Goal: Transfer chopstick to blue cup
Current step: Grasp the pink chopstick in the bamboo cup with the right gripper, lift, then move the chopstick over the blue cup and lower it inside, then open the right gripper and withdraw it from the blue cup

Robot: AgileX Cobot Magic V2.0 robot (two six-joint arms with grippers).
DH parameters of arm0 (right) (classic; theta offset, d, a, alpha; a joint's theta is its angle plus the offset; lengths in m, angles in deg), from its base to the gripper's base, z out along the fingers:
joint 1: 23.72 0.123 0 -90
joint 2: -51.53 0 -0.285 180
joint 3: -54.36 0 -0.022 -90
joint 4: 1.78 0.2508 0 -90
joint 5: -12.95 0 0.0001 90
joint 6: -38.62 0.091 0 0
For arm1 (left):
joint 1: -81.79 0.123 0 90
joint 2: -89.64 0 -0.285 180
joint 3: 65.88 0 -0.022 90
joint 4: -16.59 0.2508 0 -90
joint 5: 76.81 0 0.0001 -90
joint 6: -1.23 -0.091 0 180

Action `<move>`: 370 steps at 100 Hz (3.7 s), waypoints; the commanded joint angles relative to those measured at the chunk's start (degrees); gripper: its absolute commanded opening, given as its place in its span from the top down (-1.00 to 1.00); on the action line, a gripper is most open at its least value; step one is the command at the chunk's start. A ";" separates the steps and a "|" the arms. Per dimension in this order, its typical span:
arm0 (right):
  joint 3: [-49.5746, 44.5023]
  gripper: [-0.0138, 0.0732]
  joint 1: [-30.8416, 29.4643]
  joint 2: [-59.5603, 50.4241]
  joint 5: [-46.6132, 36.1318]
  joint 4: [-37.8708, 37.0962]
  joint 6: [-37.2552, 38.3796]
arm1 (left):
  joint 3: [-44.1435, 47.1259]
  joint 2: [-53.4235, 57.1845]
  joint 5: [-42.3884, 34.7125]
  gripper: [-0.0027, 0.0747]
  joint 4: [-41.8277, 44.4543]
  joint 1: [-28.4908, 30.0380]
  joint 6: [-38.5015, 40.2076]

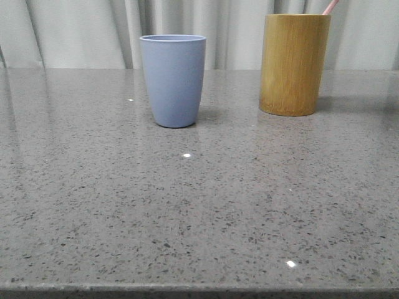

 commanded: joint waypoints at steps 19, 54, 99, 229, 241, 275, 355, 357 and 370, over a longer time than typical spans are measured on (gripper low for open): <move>2.03 0.43 0.03 -1.72 -4.26 -0.15 1.44 | -1.51 -0.15 -4.42 -0.32 -0.95 0.17 0.45; 2.03 0.96 0.03 -2.10 -4.19 -0.20 1.44 | -1.51 -0.15 -4.55 -0.32 -0.95 0.17 0.45; 6.63 0.96 0.03 -12.90 4.51 -3.52 1.38 | -1.51 -0.15 -4.55 -0.32 -0.95 0.17 0.45; 14.23 -0.11 20.63 -0.01 5.80 -5.97 3.76 | -1.51 -0.15 -3.21 -0.32 -0.95 0.17 0.45; 14.23 -0.47 19.65 -0.74 5.26 -5.97 3.76 | -1.51 -0.15 -3.21 -0.32 -0.95 0.17 0.45; 14.30 -0.48 9.77 -13.76 19.29 -6.27 -0.06 | -1.51 -0.15 -3.21 -0.32 -0.95 0.17 0.45; -5.41 -0.48 1.93 -51.19 63.21 -16.93 -6.14 | -1.51 -0.15 -3.43 -0.32 -0.95 0.17 0.45; -5.88 -0.48 1.93 -51.70 63.43 -16.99 -6.14 | -1.51 -0.15 -3.43 -0.32 -0.95 0.17 0.45; -8.01 -0.48 1.93 -53.96 63.64 -17.45 -6.12 | -1.51 -0.15 -3.43 -0.32 -0.95 0.17 0.45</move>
